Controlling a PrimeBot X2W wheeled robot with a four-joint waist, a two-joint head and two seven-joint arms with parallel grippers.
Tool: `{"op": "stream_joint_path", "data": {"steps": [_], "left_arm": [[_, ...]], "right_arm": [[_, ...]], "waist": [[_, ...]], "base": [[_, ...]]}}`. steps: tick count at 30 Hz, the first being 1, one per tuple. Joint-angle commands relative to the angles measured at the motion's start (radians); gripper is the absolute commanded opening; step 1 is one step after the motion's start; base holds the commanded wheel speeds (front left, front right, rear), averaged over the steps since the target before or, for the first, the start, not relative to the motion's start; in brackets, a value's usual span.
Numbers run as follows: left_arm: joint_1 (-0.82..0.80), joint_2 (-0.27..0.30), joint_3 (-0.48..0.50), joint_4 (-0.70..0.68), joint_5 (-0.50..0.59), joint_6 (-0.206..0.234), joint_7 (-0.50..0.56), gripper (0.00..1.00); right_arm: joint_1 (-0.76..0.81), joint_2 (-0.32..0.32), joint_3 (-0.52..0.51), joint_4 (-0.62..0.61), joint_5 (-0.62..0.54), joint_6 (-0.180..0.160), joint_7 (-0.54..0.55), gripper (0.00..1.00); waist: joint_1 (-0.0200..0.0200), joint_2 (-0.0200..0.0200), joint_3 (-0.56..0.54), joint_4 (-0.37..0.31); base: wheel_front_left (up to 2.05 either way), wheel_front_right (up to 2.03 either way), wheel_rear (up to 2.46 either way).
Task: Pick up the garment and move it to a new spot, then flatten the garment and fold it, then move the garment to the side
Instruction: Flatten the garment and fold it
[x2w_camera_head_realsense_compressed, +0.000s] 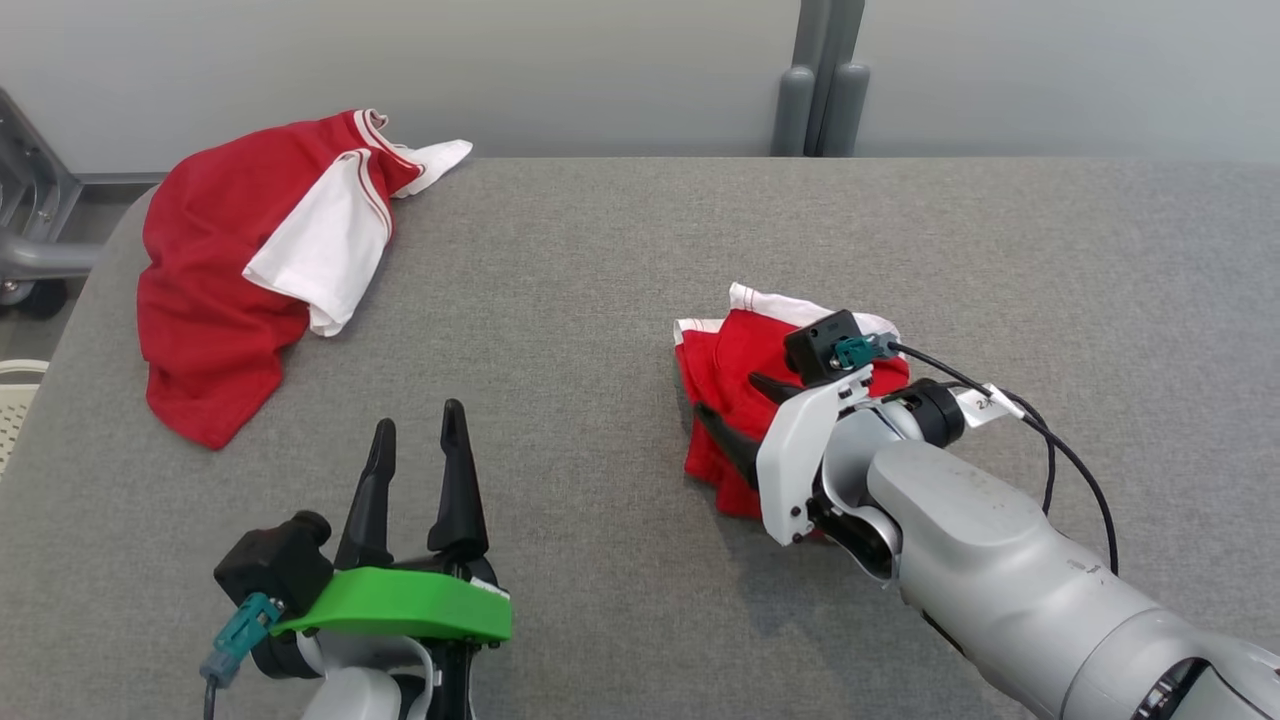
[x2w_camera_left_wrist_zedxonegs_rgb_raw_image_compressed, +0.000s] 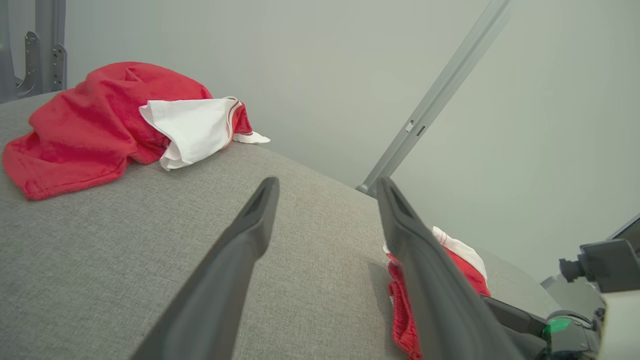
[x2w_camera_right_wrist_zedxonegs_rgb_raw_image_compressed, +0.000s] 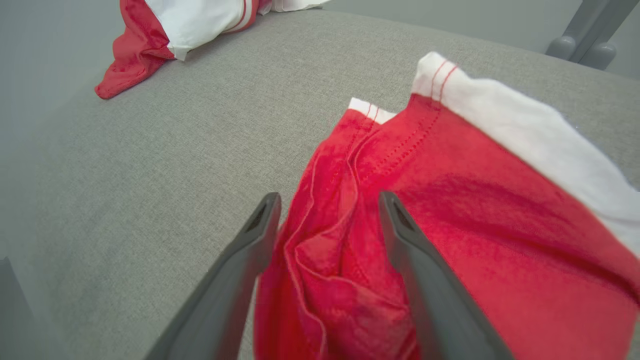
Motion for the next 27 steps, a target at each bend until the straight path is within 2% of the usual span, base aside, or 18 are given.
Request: {"op": "stream_joint_path", "data": {"steps": [1, 10, 20, 27], "left_arm": [[0.001, 0.000, -0.003, 0.002, 0.007, -0.003, -0.004, 1.00], [0.009, -0.004, -0.022, 0.003, 0.010, 0.001, -0.003, 1.00], [0.030, -0.007, -0.050, 0.004, 0.013, 0.009, 0.004, 1.00], [0.043, -0.004, -0.059, 0.000, 0.014, 0.014, 0.010, 1.00]], "right_arm": [[0.012, -0.003, 0.003, -0.017, 0.000, 0.000, -0.010, 1.00], [0.021, -0.063, -0.068, -0.129, 0.006, 0.000, -0.088, 1.00], [0.087, -0.141, -0.257, -0.159, -0.022, 0.000, -0.164, 1.00], [0.153, -0.161, -0.362, -0.179, -0.048, 0.000, -0.172, 1.00]], "waist": [[0.0000, 0.0000, -0.006, -0.010], [0.0000, 0.0000, -0.017, -0.055], [0.0000, 0.0000, -0.038, -0.093], [0.0000, 0.0000, -0.049, -0.111]], "base": [[0.00, 0.00, 0.00], [0.00, 0.00, 0.00], [0.00, 0.00, 0.00], [0.00, 0.00, 0.00]]}}
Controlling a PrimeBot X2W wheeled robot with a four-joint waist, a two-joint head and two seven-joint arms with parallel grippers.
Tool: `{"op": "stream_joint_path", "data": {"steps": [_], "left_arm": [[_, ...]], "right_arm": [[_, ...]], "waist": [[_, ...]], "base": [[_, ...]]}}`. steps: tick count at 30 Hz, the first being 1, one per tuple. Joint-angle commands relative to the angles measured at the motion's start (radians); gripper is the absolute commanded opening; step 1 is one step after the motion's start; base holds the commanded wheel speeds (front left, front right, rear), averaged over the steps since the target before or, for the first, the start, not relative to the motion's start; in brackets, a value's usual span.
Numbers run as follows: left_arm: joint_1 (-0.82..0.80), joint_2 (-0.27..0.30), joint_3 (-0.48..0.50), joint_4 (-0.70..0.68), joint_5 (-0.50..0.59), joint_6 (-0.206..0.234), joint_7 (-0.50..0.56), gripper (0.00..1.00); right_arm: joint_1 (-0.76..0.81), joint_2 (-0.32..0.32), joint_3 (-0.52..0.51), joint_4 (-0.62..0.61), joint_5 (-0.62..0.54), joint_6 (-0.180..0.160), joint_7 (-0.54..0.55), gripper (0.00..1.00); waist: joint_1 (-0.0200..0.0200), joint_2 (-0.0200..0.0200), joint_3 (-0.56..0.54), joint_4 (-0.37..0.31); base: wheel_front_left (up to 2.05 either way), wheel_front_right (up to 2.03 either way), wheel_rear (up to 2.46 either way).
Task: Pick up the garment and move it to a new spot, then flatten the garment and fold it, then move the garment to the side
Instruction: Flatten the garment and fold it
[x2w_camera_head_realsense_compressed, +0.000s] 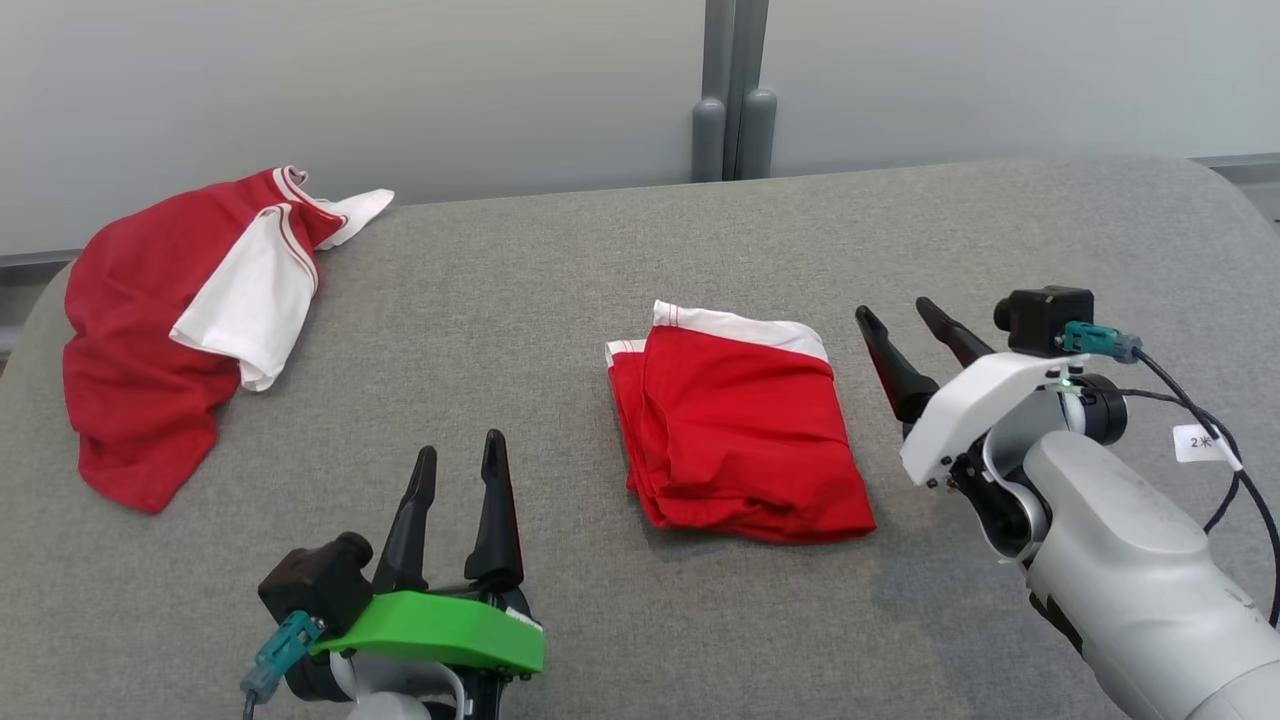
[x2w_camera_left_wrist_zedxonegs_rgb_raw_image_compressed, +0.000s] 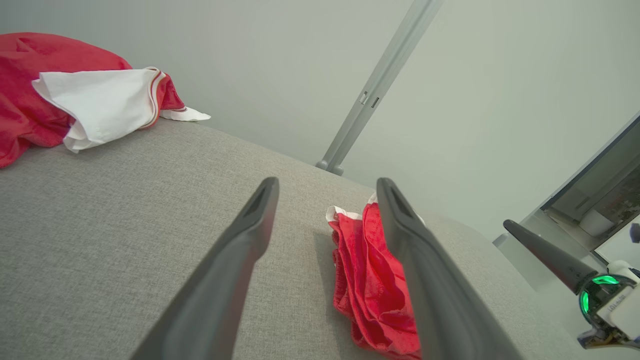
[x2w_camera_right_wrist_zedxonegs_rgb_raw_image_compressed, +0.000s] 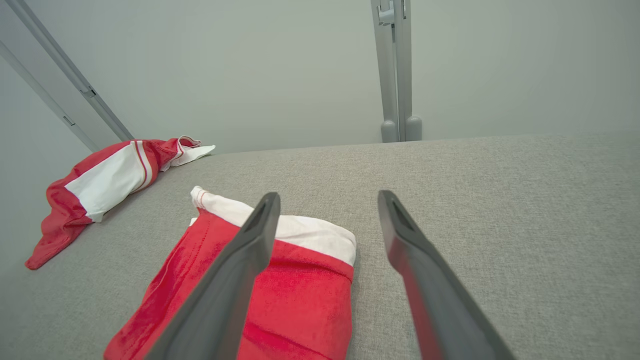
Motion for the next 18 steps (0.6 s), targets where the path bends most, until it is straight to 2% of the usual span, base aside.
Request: {"op": "stream_joint_path", "data": {"steps": [1, 18], "left_arm": [[0.014, 0.002, 0.001, -0.002, 0.011, 0.005, 0.001, 1.00], [0.039, 0.015, -0.015, -0.019, 0.003, 0.016, 0.013, 1.00]], "right_arm": [[0.017, -0.003, -0.009, -0.007, -0.007, 0.000, -0.002, 1.00], [0.172, 0.023, -0.226, -0.106, -0.146, 0.000, 0.107, 1.00]], "waist": [[0.0000, -0.0001, -0.003, -0.004], [0.0000, -0.0001, -0.011, 0.005]], "base": [[0.00, 0.00, 0.00], [0.00, 0.00, 0.00]]}}
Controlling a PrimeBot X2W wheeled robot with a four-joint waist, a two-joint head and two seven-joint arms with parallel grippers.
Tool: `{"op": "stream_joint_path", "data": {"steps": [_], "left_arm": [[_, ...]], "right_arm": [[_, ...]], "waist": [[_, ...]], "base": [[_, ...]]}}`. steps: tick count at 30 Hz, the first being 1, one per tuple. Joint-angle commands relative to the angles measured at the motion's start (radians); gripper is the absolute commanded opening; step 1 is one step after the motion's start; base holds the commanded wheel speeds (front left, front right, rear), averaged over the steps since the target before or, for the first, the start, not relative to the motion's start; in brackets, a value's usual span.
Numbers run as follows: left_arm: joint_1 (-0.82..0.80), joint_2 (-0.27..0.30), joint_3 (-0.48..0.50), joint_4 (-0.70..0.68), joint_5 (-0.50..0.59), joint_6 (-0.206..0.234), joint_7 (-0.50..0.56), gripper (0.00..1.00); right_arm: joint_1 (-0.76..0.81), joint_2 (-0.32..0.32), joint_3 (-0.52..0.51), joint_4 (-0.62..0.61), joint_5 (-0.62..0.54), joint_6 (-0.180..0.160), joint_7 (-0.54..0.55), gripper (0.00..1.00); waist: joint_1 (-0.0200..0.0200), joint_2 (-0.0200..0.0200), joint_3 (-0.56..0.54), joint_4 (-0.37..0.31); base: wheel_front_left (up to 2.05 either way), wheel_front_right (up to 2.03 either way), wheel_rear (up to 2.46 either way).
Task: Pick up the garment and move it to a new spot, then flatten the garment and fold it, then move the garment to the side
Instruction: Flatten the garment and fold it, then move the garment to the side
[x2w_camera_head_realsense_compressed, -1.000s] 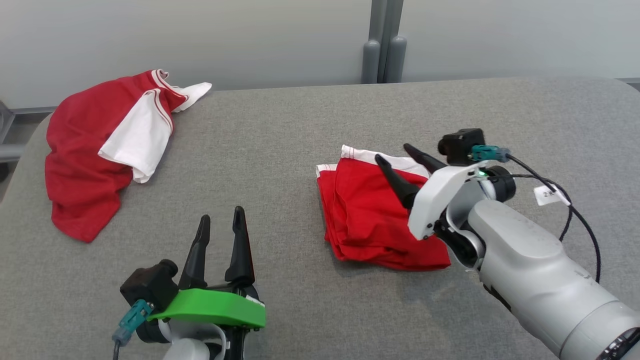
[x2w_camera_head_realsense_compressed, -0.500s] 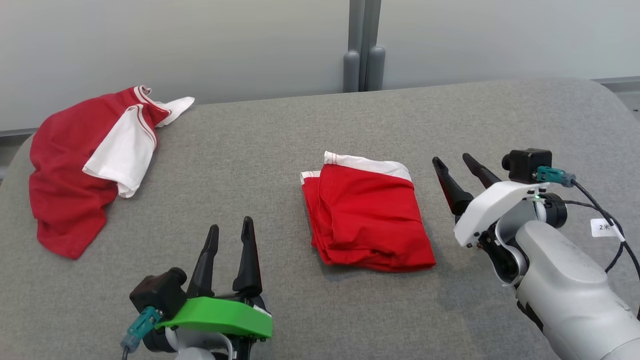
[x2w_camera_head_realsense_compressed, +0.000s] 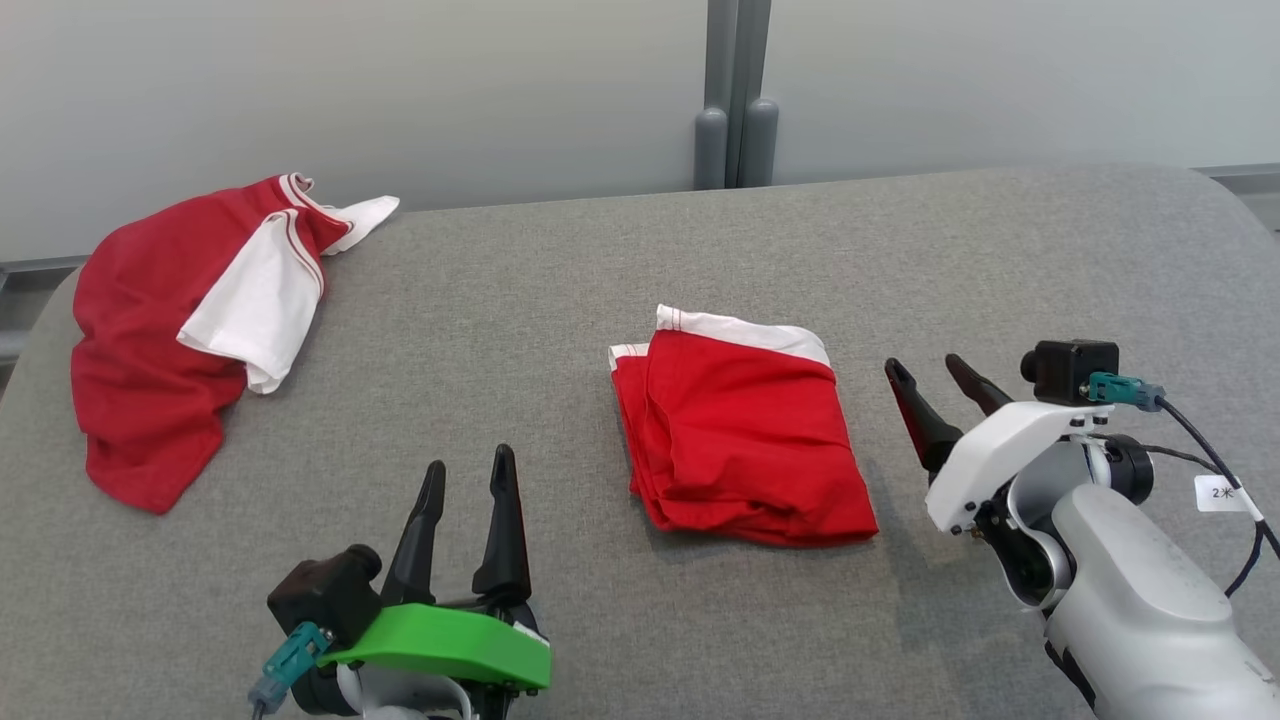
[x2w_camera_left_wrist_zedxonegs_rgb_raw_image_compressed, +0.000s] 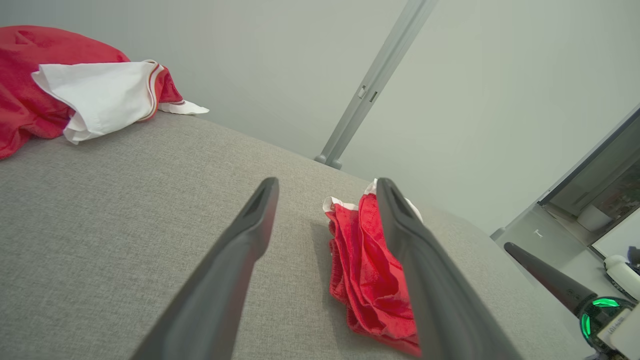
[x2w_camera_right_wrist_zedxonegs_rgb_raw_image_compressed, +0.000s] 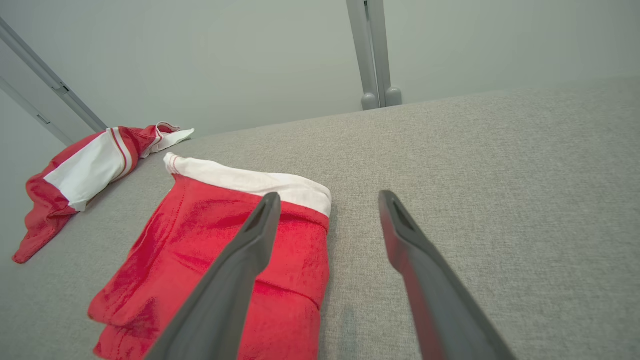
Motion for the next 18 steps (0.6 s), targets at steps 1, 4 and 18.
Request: {"op": "stream_joint_path", "data": {"steps": [1, 4, 18], "left_arm": [[0.014, 0.008, 0.000, -0.003, 0.004, 0.003, 0.001, 1.00], [0.008, 0.010, -0.002, -0.007, 0.006, 0.004, 0.004, 1.00], [-0.036, 0.018, -0.008, -0.013, 0.016, 0.001, 0.009, 1.00]], "right_arm": [[0.017, -0.003, -0.010, -0.002, -0.015, 0.000, 0.009, 1.00], [0.028, 0.002, -0.030, 0.002, -0.037, 0.000, 0.051, 1.00], [-0.051, -0.035, -0.074, 0.050, 0.062, 0.000, 0.322, 1.00]], "waist": [[0.0000, 0.0000, 0.003, 0.006], [0.0000, 0.0000, 0.011, 0.019], [0.0000, 0.0000, 0.074, 0.105]], "base": [[0.00, 0.00, 0.00], [0.00, 0.00, 0.00], [0.00, 0.00, 0.00]]}}
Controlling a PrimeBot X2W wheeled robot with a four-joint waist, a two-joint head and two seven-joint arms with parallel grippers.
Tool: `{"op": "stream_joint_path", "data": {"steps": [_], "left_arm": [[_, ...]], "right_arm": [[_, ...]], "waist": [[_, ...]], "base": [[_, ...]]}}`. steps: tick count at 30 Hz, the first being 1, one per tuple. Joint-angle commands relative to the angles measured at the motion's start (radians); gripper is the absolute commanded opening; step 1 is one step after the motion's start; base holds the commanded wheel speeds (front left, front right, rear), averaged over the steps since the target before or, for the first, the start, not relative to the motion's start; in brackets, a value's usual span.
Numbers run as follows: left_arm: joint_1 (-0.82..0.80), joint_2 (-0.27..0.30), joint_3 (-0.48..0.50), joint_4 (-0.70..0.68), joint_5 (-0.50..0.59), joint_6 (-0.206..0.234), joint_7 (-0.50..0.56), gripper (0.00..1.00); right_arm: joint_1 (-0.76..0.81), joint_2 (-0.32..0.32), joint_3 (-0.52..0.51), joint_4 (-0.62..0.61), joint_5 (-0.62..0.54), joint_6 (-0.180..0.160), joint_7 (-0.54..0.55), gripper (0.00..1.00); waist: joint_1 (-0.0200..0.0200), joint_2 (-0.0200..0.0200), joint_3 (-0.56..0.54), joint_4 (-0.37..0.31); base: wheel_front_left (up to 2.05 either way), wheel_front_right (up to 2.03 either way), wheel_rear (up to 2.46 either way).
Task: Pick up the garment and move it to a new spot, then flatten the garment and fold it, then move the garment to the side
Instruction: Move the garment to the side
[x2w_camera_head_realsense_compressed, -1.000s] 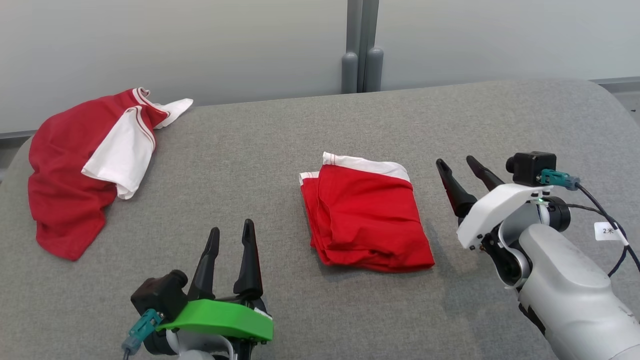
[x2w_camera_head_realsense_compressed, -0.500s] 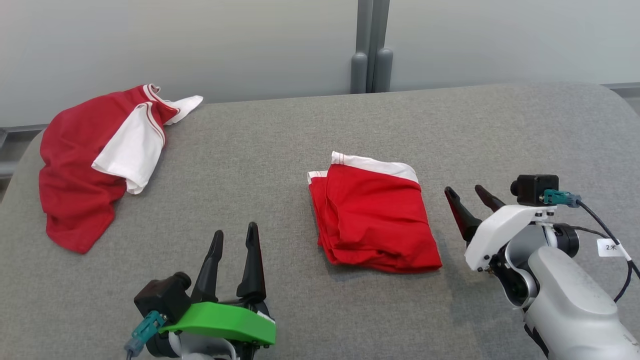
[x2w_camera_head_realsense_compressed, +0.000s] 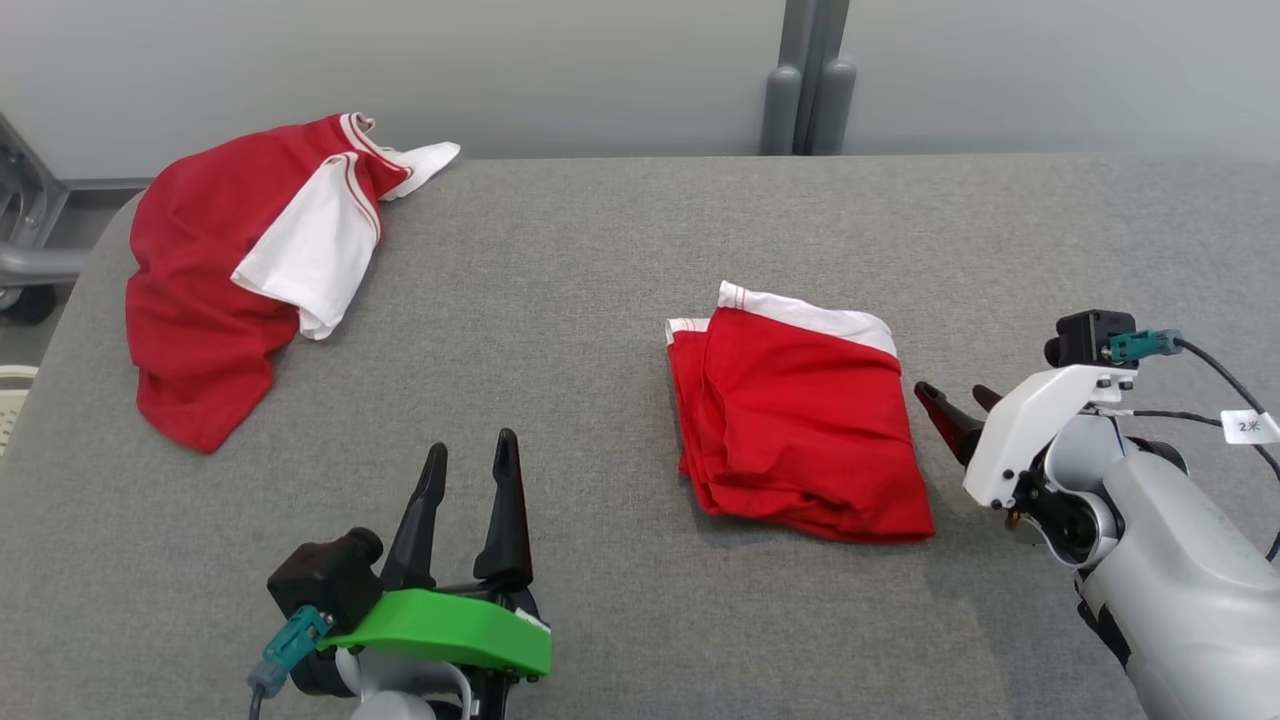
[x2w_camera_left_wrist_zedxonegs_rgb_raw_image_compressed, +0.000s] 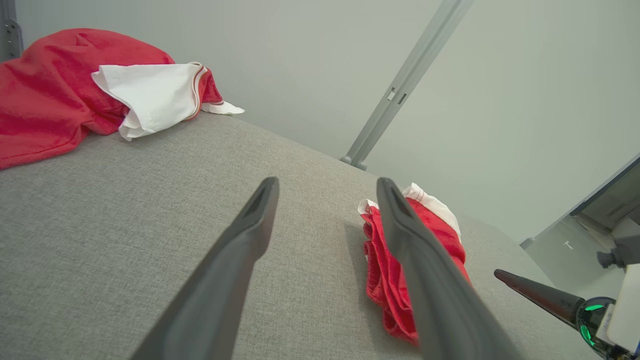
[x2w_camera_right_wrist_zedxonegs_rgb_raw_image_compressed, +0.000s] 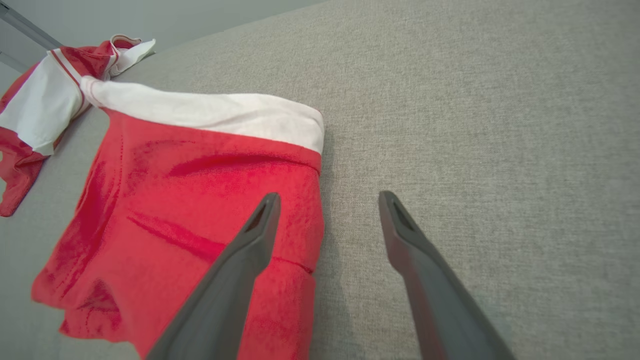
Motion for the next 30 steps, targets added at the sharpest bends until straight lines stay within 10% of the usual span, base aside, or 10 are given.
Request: {"op": "stream_joint_path", "data": {"steps": [1, 14, 15, 17, 21, 30], "left_arm": [[-0.020, 0.006, -0.001, 0.003, 0.010, -0.004, 0.004, 1.00], [-0.051, 0.008, 0.001, 0.013, 0.009, -0.012, -0.004, 1.00], [-0.052, 0.008, 0.001, 0.013, 0.009, -0.013, -0.003, 1.00], [-0.056, 0.008, 0.001, 0.014, 0.009, -0.015, -0.005, 1.00], [-0.062, 0.007, 0.001, 0.019, 0.009, -0.015, -0.007, 1.00], [-0.063, 0.006, 0.006, 0.023, 0.010, -0.009, -0.014, 1.00]], "right_arm": [[-0.019, -0.009, -0.010, 0.018, 0.033, 0.000, 0.027, 1.00], [-0.060, -0.022, 0.020, 0.095, 0.170, 0.000, 0.128, 1.00], [-0.066, -0.023, 0.025, 0.098, 0.176, 0.000, 0.133, 0.94], [-0.076, -0.024, 0.037, 0.109, 0.180, 0.000, 0.131, 0.42], [-0.090, -0.015, 0.070, 0.118, 0.193, 0.000, 0.139, 0.00], [-0.112, -0.051, 0.136, 0.097, 0.230, 0.000, 0.104, 0.00]], "waist": [[0.0000, -0.0001, 0.027, 0.030], [0.0000, -0.0001, 0.077, 0.083], [0.0000, -0.0001, 0.080, 0.085], [0.0000, -0.0001, 0.085, 0.087], [0.0000, -0.0001, 0.090, 0.090], [0.0000, -0.0001, 0.082, 0.069]], "base": [[0.00, 0.00, 0.00], [0.00, 0.00, 0.00], [0.00, 0.00, 0.00], [0.00, 0.00, 0.00], [0.00, 0.00, 0.00], [0.00, 0.00, 0.00]]}}
